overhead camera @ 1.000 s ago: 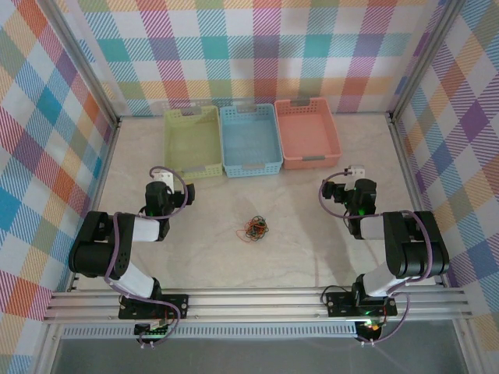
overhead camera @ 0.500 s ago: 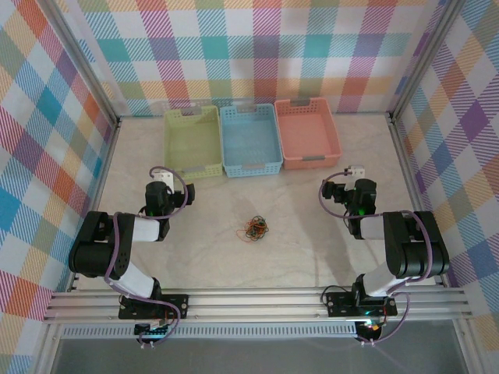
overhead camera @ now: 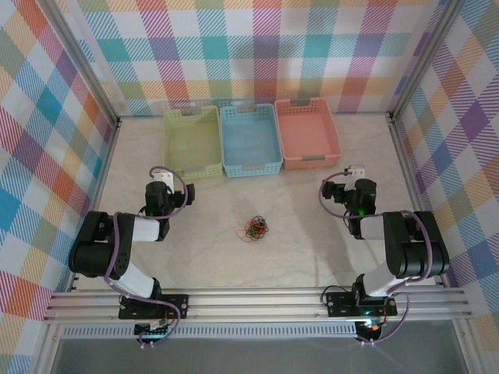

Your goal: Untangle the cables

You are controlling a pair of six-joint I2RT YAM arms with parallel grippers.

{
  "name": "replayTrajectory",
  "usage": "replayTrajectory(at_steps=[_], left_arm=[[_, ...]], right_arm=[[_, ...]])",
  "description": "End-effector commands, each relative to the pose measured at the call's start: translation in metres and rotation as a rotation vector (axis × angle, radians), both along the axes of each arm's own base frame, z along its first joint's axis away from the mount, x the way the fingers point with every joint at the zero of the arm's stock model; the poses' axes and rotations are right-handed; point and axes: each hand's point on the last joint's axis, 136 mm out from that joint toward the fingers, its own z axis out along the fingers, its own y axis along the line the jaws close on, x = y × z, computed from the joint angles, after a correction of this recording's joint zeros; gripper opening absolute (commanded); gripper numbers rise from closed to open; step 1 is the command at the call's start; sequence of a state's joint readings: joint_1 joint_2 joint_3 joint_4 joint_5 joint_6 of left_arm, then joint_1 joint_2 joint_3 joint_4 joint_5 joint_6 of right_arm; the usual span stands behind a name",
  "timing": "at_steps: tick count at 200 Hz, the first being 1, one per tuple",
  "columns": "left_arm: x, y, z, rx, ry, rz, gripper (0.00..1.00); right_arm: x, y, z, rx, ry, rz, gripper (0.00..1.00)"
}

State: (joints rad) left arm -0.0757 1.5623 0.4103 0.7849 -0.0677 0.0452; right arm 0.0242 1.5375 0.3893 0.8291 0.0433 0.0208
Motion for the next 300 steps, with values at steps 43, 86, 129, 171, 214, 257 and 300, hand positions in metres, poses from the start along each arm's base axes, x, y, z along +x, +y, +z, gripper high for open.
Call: replayTrajectory(at_steps=[43, 86, 129, 171, 214, 257, 300], left_arm=[[0.006, 0.002, 0.007, -0.013, -0.024, 0.000, 1.00], [0.006, 0.002, 0.007, -0.013, -0.023, -0.001, 1.00], [0.002, 0.002, 0.017, 0.031, -0.044, 0.034, 1.00], [-0.019, 0.004, 0.076, 0.101, -0.188, 0.116, 1.00], [-0.035, -0.019, 0.127, -0.199, -0.196, 0.076, 1.00], [-0.042, -0.041, 0.140, -0.606, 0.001, 0.144, 1.00], [-0.054, -0.108, 0.122, -0.758, 0.271, -0.061, 0.96]], right_arm=[[0.006, 0.000, 0.010, 0.003, -0.029, 0.010, 1.00], [0.006, 0.000, 0.010, 0.002, -0.027, 0.009, 1.00], [0.005, 0.000, 0.012, 0.000, -0.035, 0.009, 1.00], [-0.001, -0.008, 0.048, -0.028, -0.052, -0.061, 1.00], [-0.022, 0.018, 0.092, 0.091, -0.104, -0.013, 1.00], [-0.046, 0.080, 0.160, 0.366, -0.108, 0.283, 0.93], [-0.067, 0.151, 0.174, 0.414, 0.040, 0.519, 0.83]])
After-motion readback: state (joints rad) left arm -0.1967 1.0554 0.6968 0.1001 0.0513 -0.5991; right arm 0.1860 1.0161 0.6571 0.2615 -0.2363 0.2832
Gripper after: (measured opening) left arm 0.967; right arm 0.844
